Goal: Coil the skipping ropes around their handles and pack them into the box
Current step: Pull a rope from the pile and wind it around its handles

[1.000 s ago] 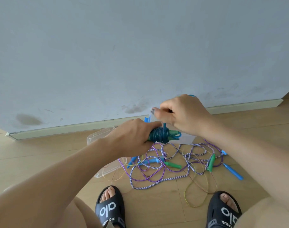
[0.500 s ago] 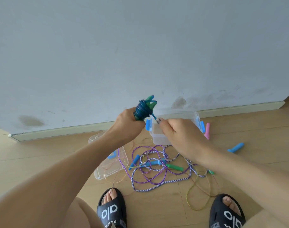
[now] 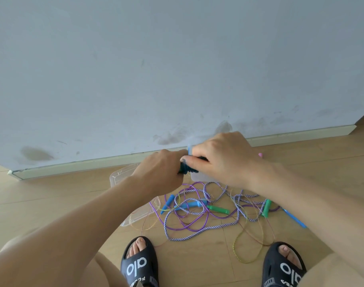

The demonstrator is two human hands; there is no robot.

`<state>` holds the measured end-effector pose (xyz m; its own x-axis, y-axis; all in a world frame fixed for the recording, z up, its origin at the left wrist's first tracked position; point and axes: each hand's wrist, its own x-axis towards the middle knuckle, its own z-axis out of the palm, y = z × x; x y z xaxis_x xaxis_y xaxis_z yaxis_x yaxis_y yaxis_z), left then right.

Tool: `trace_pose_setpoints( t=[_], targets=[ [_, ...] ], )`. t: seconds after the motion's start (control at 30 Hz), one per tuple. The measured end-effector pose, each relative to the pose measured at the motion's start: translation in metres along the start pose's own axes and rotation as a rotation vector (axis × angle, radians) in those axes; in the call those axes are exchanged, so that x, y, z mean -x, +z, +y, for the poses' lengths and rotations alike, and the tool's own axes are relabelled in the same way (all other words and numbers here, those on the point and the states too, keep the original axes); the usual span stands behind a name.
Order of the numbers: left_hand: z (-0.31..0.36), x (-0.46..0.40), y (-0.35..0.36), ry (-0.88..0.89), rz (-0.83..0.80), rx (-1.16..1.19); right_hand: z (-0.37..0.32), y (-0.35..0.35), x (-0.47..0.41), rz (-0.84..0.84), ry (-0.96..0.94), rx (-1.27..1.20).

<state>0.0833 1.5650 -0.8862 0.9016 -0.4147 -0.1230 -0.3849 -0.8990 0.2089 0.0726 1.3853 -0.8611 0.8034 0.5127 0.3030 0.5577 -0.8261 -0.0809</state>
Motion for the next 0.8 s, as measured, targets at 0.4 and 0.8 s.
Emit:
trace_pose_setpoints(
  t=[0.4,0.8],
  targets=[
    [0.003,-0.012,0.0,-0.266,-0.032,0.463,0.003,-0.01,0.001,0.021,0.12,-0.228],
    [0.0,-0.009,0.005,-0.217,-0.109,0.307,-0.022,0.012,0.018,-0.068,-0.03,-0.181]
  ],
)
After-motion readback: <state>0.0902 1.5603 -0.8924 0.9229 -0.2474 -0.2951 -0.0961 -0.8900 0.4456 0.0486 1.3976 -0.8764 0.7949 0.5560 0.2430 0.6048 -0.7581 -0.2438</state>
